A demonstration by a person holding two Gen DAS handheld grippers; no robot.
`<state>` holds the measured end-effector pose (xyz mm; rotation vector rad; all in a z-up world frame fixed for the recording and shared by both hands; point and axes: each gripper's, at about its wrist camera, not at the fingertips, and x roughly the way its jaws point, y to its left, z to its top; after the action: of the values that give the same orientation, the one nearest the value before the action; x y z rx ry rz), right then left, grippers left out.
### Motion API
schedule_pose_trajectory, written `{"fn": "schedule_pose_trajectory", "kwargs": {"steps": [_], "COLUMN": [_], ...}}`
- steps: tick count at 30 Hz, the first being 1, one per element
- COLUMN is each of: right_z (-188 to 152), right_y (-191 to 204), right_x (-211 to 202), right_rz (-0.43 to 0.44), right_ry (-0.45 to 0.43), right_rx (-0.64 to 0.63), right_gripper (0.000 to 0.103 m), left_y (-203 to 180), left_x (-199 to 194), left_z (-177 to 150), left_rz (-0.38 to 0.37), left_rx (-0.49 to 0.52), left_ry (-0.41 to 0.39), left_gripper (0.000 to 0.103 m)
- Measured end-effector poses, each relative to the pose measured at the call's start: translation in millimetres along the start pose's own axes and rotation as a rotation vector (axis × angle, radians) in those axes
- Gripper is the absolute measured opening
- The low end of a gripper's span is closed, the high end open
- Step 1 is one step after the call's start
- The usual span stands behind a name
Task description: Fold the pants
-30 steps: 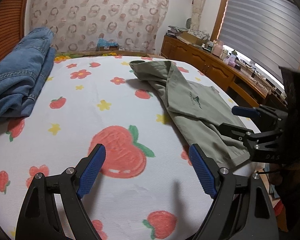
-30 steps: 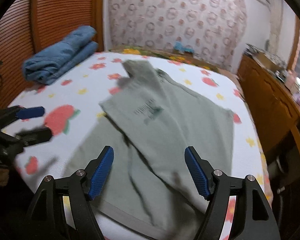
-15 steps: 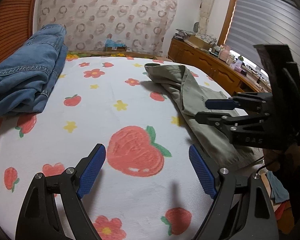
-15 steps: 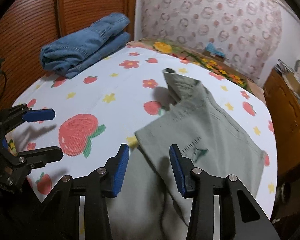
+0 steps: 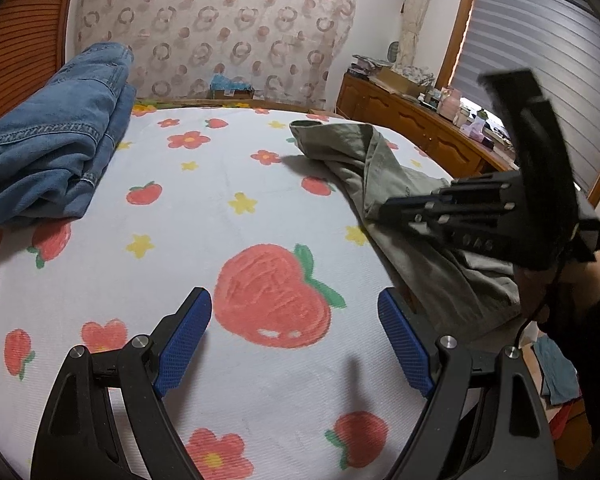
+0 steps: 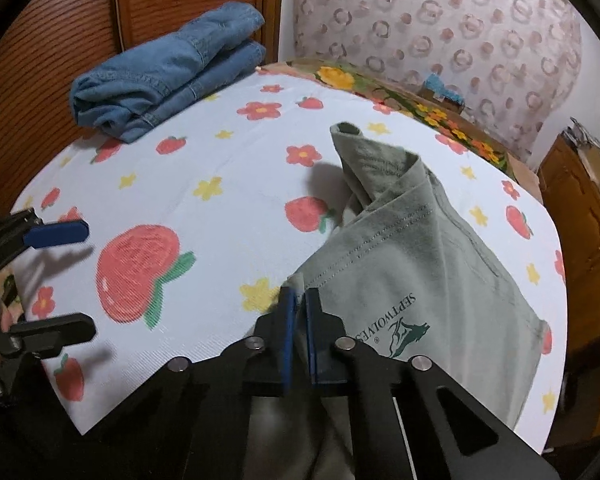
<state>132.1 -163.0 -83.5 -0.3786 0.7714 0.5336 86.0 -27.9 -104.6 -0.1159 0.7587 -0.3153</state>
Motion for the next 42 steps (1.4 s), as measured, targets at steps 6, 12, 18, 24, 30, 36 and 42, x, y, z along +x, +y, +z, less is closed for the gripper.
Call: {"fn": "schedule_pose_trajectory", "kwargs": {"steps": [6, 12, 18, 24, 30, 36, 42], "right_z": [-3, -6, -9, -7, -5, -5, -3], "right_y": [-26, -58, -69, -78, -79, -86, -89], "right_x": [-30, -47, -51, -52, -45, -43, -40], "right_rz": [0.002, -0.041, -0.094, -0.170, -0.202, -0.248, -0.261], "right_ry": [-0.104, -0.144, -0.158, -0.156, -0.145, -0.109, -0.098], "right_rx": [0.081, 0.140, 0.163, 0.179, 0.196, 0.223, 0.248], "right_gripper": [0.003, 0.003, 0.003, 0.003, 0.003, 0.003, 0.003], "left_y": [-5, -10, -10, -10, -12, -12, -12], "left_x": [4, 3, 4, 5, 5, 5, 6], "left_z": [-3, -5, -5, -5, -4, -4, -5], "left_rz": [-0.004, -0.007, -0.004, -0.004, -0.002, -0.002, -0.002], "left_rx": [0.014, 0.026, 0.028, 0.032, 0.035, 0.035, 0.036], "left_ry": [0.013, 0.015, 0.018, 0.020, 0.022, 0.022, 0.024], "left_gripper": [0.086, 0.086, 0.086, 0.086, 0.086, 0.086, 0.086]}}
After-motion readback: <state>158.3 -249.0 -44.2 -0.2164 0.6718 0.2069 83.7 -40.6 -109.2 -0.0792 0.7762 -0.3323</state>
